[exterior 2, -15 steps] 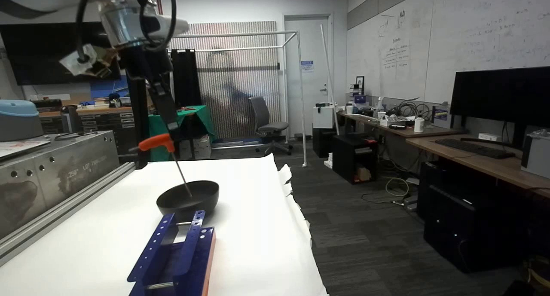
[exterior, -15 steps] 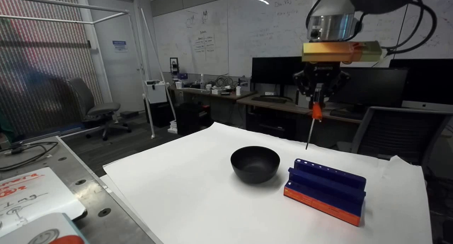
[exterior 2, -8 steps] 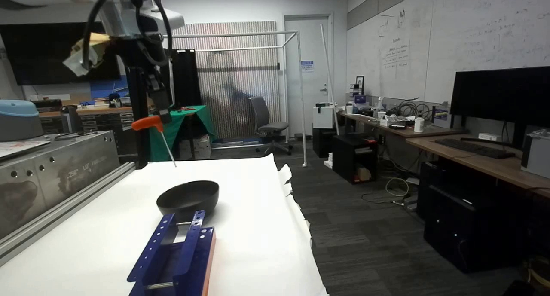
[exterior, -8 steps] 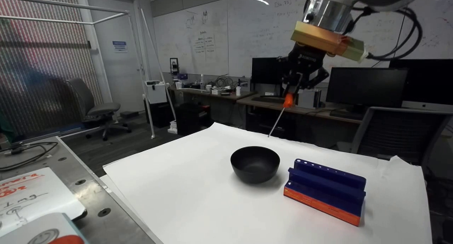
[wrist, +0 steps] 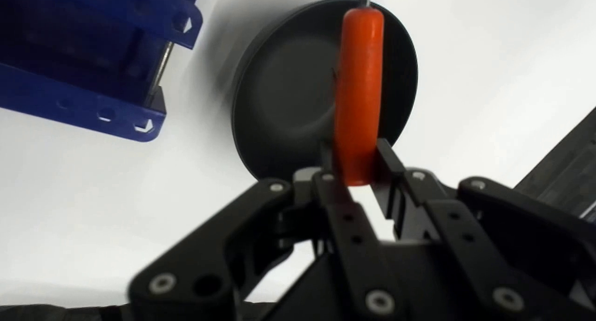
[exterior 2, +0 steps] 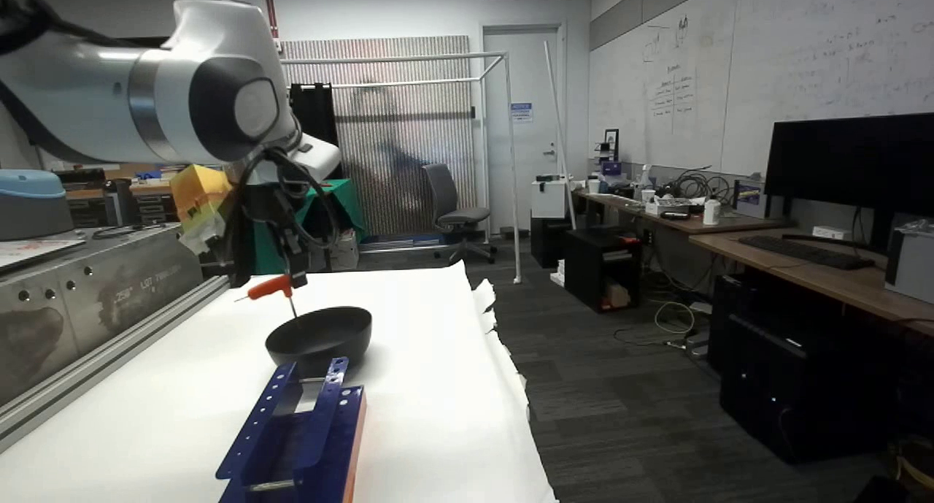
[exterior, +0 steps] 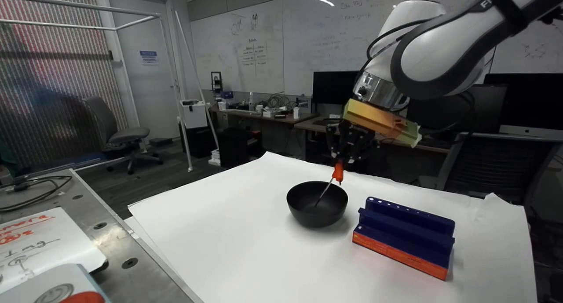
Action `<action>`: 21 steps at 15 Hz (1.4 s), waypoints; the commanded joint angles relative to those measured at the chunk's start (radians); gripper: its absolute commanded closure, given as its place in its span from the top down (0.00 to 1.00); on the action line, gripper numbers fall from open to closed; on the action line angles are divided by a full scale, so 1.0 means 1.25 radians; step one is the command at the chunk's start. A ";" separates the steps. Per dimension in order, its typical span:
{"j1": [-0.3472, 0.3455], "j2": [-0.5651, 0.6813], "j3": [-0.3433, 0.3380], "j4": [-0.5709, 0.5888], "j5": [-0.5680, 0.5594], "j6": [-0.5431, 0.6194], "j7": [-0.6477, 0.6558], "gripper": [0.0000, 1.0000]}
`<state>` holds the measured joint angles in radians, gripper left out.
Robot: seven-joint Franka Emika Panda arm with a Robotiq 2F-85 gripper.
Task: Put the metal object with the orange handle in the black bowl
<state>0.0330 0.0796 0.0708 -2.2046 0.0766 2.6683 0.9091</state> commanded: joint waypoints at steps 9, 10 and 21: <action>0.004 0.102 0.008 0.010 0.199 0.148 -0.231 0.06; 0.003 0.103 0.006 0.010 0.210 0.147 -0.238 0.06; -0.007 0.102 0.009 0.020 0.327 0.125 -0.314 0.84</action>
<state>0.0314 0.2059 0.0765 -2.2039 0.4315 2.8351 0.5636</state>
